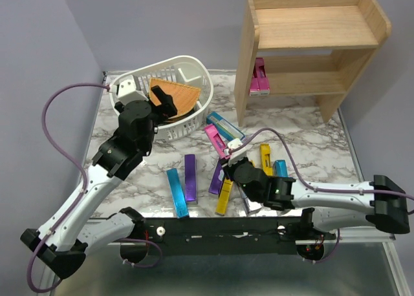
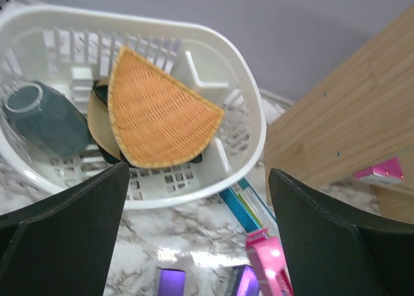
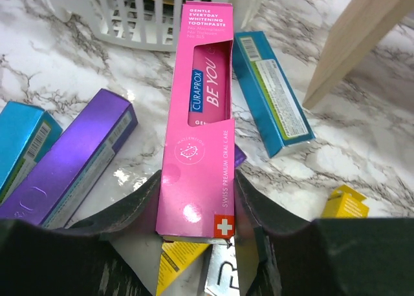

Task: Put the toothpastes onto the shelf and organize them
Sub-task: Pick up the toothpaste from the center of the board, then place the toothpaste on the shelf.

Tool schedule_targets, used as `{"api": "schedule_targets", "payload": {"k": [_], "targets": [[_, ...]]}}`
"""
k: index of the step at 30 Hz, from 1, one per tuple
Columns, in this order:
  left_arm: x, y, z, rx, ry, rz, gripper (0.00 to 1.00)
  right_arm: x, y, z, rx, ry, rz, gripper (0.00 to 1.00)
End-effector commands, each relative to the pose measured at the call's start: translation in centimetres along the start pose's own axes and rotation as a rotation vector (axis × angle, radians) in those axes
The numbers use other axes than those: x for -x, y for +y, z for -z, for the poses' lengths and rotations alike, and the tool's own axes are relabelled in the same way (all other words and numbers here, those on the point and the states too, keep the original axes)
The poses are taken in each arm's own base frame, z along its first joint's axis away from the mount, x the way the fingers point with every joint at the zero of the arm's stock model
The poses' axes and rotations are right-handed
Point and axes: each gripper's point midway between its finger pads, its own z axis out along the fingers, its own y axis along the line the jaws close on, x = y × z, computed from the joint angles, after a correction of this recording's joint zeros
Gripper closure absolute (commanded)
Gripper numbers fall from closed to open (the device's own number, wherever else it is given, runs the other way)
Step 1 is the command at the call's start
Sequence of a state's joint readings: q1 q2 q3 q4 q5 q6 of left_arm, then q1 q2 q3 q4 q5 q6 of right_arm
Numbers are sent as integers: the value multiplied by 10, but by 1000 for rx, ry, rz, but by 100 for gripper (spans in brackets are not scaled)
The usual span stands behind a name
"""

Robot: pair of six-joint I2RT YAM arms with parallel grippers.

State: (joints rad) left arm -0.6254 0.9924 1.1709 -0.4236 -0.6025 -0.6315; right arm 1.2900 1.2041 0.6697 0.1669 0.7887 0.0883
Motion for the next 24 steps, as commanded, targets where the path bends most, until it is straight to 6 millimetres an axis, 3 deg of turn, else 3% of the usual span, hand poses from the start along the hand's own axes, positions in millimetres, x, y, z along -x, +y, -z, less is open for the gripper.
{"api": "schedule_targets", "payload": {"k": [1, 2, 9, 10, 19, 24], "targets": [[37, 25, 4, 26, -181, -130, 1, 8, -31, 23, -10, 60, -129, 70], [39, 30, 4, 37, -192, -168, 1, -2, -41, 28, -29, 102, -115, 70], [45, 45, 18, 25, -281, -193, 1, 6, -111, 59, -183, 145, -214, 70], [43, 48, 19, 30, -281, -195, 1, 16, -118, 64, -197, 132, -227, 70], [42, 58, 21, 66, -281, -204, 1, 36, -188, 82, -399, 128, -240, 70], [43, 57, 24, 56, -287, -195, 1, 69, -224, 81, -491, 16, -205, 69]]}}
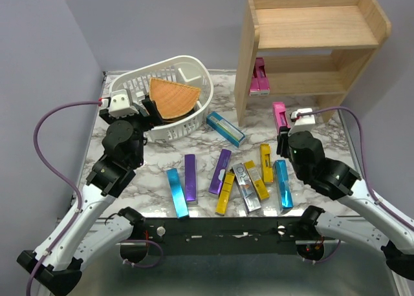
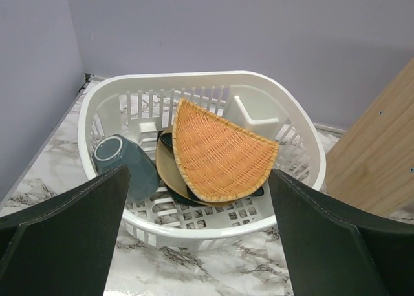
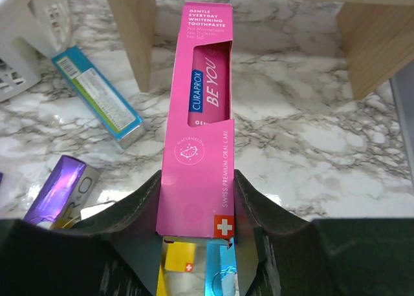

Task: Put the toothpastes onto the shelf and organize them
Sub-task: Place the toothpaste on the shelf.

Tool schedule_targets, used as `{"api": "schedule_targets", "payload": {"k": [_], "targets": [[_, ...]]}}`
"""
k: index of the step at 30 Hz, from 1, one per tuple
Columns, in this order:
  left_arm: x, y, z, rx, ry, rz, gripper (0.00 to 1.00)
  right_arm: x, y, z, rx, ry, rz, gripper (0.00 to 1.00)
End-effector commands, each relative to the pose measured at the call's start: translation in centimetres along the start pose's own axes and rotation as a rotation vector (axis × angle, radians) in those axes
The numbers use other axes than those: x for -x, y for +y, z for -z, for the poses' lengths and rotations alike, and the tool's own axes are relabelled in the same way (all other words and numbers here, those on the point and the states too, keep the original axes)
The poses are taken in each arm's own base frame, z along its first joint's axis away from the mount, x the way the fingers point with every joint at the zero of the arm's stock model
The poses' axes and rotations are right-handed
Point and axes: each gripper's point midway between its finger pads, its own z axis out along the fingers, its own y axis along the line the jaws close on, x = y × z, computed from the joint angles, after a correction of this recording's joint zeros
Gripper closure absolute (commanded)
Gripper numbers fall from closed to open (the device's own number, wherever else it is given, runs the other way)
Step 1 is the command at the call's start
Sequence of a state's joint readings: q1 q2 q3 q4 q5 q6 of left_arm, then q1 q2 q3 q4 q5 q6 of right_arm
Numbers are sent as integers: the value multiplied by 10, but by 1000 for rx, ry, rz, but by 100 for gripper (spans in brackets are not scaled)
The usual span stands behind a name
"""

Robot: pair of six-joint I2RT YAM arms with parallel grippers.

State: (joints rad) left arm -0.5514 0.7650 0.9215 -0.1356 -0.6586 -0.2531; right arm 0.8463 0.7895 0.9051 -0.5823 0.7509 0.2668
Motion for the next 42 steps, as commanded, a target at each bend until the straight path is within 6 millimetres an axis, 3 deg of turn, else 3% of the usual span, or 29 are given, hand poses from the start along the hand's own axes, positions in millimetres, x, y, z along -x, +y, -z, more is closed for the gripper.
{"api": "schedule_targets", "payload": {"k": [1, 6, 8, 14, 18, 29, 42], "targets": [[11, 7, 3, 26, -44, 21, 1, 50, -26, -4, -75, -141, 3, 69], [11, 8, 4, 25, -46, 29, 1, 95, -39, -24, -87, -274, -67, 69], [10, 5, 4, 12, -43, 31, 1, 109, -32, -36, -58, -320, -73, 69], [12, 4, 8, -12, -59, 38, 1, 134, -43, -74, -12, -438, -41, 70], [12, 6, 8, -14, -69, 37, 1, 132, -55, -100, 11, -452, -31, 70], [8, 2, 7, -33, -65, 22, 1, 114, -43, -166, 88, -414, -26, 70], [2, 1, 3, -26, -58, 5, 1, 103, -35, -209, 124, -380, -70, 69]]}}
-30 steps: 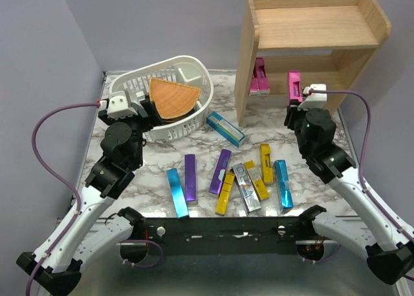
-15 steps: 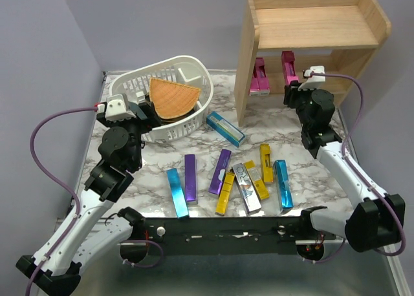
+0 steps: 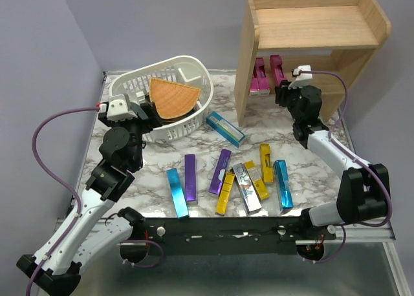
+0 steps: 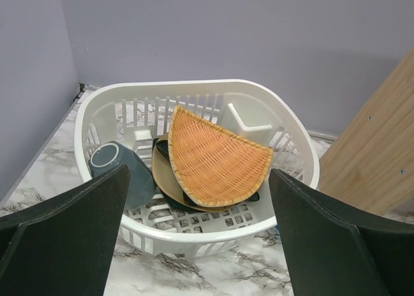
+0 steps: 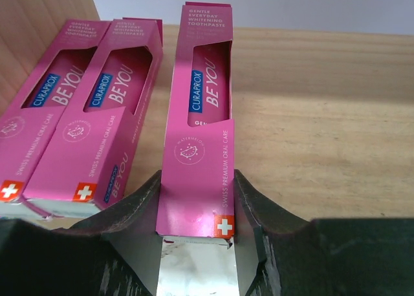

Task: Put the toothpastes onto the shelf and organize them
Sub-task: Place the toothpaste on the shelf.

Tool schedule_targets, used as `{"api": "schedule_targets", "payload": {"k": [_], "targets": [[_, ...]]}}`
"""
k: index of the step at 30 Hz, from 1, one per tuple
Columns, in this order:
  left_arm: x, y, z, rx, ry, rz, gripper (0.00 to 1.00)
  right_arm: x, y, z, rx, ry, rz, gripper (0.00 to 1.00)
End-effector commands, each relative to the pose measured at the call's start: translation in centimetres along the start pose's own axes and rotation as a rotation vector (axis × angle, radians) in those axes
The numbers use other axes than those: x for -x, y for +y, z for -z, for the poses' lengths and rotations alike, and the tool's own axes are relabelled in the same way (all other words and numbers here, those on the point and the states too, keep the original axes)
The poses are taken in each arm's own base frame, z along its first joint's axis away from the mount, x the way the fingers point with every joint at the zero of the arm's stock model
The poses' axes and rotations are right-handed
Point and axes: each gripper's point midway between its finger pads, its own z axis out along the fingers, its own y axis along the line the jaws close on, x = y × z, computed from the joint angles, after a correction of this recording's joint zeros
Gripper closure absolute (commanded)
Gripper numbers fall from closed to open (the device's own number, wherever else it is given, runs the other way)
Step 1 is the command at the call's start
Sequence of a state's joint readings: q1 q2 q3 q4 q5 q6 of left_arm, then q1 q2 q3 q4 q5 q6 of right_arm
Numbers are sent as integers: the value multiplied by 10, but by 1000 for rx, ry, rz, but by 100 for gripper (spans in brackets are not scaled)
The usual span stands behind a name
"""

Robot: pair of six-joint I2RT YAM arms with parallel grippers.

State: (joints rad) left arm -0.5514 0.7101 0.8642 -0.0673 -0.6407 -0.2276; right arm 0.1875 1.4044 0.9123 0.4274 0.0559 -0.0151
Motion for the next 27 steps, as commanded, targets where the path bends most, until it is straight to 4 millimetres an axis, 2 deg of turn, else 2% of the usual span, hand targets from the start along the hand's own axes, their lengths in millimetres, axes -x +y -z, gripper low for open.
{"api": "schedule_targets", "payload": {"k": [1, 12, 16, 22, 27], "targets": [[-2, -1, -4, 1, -8, -10, 1, 35, 8, -16, 45, -103, -49, 69], [-8, -1, -6, 1, 2, -19, 1, 30, 10, -24, 46, -56, -80, 64], [-9, -2, -7, -1, 7, -24, 1, 31, 10, -22, 46, -48, -90, 54], [-10, -4, -7, -6, 9, -25, 1, 30, 11, -19, 45, -34, -107, 45], [-10, -4, -7, -9, 11, -26, 1, 37, 11, -14, 45, -43, -132, 42]]}}
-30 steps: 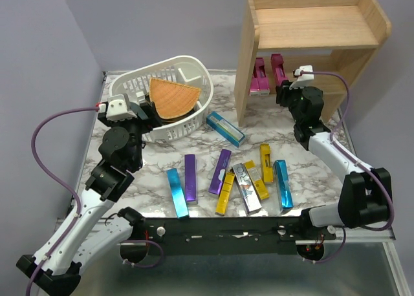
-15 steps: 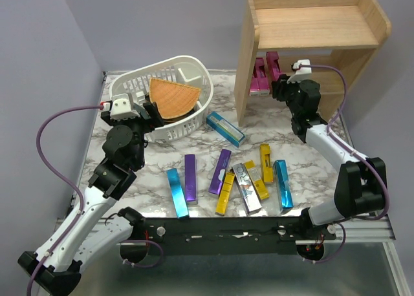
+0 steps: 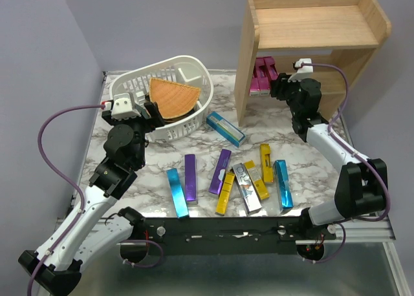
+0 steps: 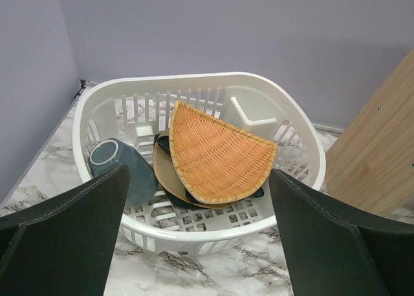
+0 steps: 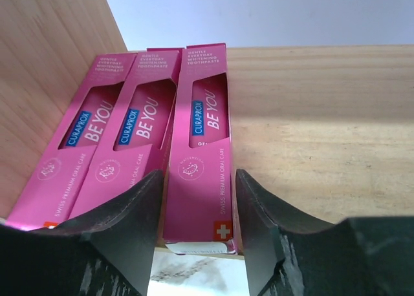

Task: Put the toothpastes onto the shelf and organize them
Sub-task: Place the toothpaste on the shelf.

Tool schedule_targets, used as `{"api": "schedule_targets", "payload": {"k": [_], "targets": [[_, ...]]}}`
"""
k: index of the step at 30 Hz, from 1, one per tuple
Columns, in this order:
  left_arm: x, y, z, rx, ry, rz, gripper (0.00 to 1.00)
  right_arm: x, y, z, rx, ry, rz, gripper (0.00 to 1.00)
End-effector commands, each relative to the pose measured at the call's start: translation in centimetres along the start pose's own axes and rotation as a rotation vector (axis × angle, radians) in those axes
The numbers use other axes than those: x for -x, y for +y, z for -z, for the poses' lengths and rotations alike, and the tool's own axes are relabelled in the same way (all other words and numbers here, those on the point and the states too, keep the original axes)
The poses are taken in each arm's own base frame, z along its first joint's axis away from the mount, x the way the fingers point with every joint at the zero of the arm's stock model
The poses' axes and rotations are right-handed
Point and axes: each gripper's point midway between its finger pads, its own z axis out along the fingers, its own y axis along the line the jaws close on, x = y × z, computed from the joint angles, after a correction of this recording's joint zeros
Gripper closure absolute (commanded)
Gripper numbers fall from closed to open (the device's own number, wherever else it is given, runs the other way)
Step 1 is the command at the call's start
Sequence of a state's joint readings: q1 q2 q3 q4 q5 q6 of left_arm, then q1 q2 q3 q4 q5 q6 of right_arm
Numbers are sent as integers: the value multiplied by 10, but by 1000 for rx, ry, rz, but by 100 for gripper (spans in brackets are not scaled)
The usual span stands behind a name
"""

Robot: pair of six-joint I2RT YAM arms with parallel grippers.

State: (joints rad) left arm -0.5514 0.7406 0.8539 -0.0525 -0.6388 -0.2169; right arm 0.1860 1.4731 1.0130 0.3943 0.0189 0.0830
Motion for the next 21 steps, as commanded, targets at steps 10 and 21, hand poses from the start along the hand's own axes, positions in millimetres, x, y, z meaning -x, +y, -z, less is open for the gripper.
{"api": "schedule_targets", "payload": {"k": [10, 21], "targets": [[0, -1, -2, -8, -9, -7, 1, 54, -5, 26, -30, -109, -172, 39], [-6, -4, -4, -15, 4, -22, 1, 40, -23, 11, -4, -61, -427, 39]]}}
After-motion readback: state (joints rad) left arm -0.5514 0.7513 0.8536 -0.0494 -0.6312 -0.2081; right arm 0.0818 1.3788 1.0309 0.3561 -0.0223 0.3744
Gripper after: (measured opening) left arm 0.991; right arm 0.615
